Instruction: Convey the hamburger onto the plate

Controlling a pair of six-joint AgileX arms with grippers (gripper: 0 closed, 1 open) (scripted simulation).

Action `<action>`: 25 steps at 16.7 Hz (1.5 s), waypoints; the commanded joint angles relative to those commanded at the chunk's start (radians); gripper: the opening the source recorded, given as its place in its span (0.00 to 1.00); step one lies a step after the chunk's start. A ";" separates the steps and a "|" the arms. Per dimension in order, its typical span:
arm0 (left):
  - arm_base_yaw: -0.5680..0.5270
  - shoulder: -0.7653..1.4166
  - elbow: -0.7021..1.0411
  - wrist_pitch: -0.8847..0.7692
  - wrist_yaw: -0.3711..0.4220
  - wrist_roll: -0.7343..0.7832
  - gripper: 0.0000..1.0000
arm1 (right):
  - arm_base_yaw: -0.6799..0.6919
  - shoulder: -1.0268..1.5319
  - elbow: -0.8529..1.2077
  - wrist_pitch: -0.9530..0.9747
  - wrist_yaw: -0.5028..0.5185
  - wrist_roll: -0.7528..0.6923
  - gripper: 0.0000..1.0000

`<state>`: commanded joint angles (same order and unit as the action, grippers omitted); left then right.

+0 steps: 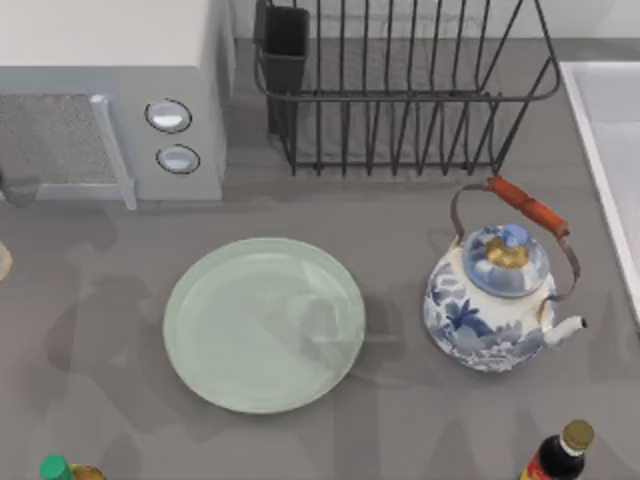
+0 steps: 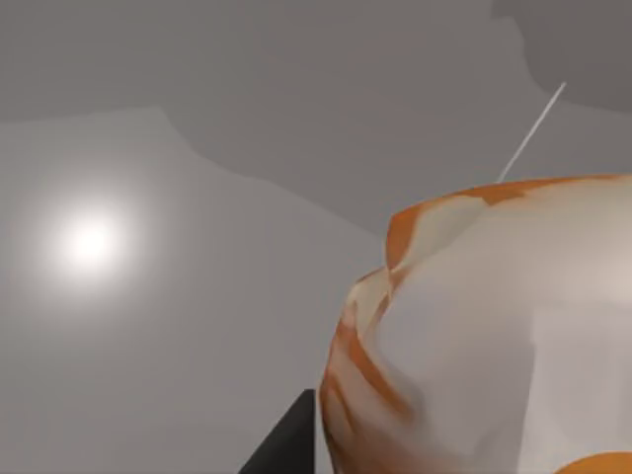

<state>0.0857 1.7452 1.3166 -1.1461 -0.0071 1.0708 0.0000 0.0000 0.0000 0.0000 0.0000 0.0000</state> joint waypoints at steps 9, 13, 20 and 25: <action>-0.158 0.004 0.017 -0.013 -0.031 -0.037 0.00 | 0.000 0.000 0.000 0.000 0.000 0.000 1.00; -0.352 0.011 0.076 0.003 -0.048 -0.064 0.00 | 0.000 0.000 0.000 0.000 0.000 0.000 1.00; -0.649 0.165 0.193 0.023 -0.026 -0.071 0.00 | 0.000 0.000 0.000 0.000 0.000 0.000 1.00; -0.702 0.222 0.212 0.018 -0.009 -0.066 0.00 | 0.000 0.000 0.000 0.000 0.000 0.000 1.00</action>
<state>-0.6167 1.9667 1.5288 -1.1278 -0.0159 1.0048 0.0000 0.0000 0.0000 0.0000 0.0000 0.0000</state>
